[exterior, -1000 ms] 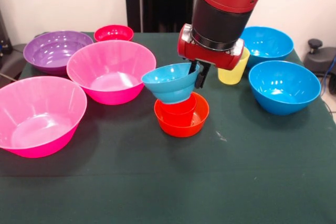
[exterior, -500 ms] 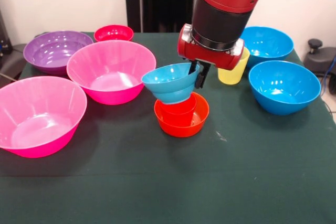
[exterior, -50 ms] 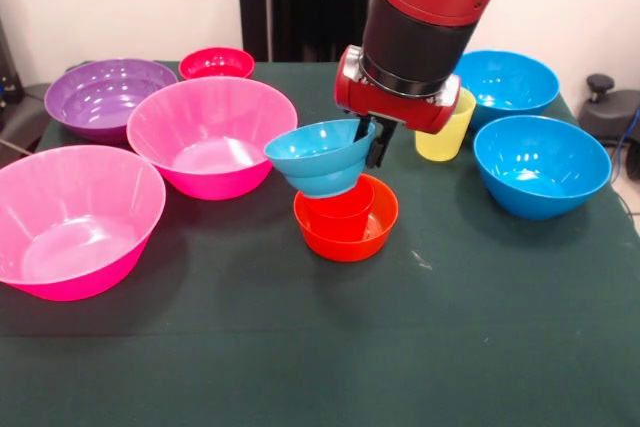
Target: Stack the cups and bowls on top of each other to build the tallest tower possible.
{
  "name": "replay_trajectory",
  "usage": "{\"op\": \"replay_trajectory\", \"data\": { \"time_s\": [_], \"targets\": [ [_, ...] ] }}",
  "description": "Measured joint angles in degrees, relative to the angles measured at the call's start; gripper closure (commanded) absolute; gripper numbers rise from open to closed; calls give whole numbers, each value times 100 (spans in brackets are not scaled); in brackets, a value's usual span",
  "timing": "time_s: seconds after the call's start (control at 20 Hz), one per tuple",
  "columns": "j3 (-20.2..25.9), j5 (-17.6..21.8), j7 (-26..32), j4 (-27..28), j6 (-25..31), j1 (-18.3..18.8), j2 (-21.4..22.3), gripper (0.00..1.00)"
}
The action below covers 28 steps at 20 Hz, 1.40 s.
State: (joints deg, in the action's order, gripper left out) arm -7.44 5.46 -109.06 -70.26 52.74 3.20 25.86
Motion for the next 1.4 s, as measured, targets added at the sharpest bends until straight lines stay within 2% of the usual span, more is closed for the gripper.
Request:
{"op": "replay_trajectory", "data": {
  "time_s": [0.5,1.4],
  "targets": [
    [0,111,0,-225,1,8,-2,100],
    [31,110,0,-265,0,10,-140,100]
  ]
}}
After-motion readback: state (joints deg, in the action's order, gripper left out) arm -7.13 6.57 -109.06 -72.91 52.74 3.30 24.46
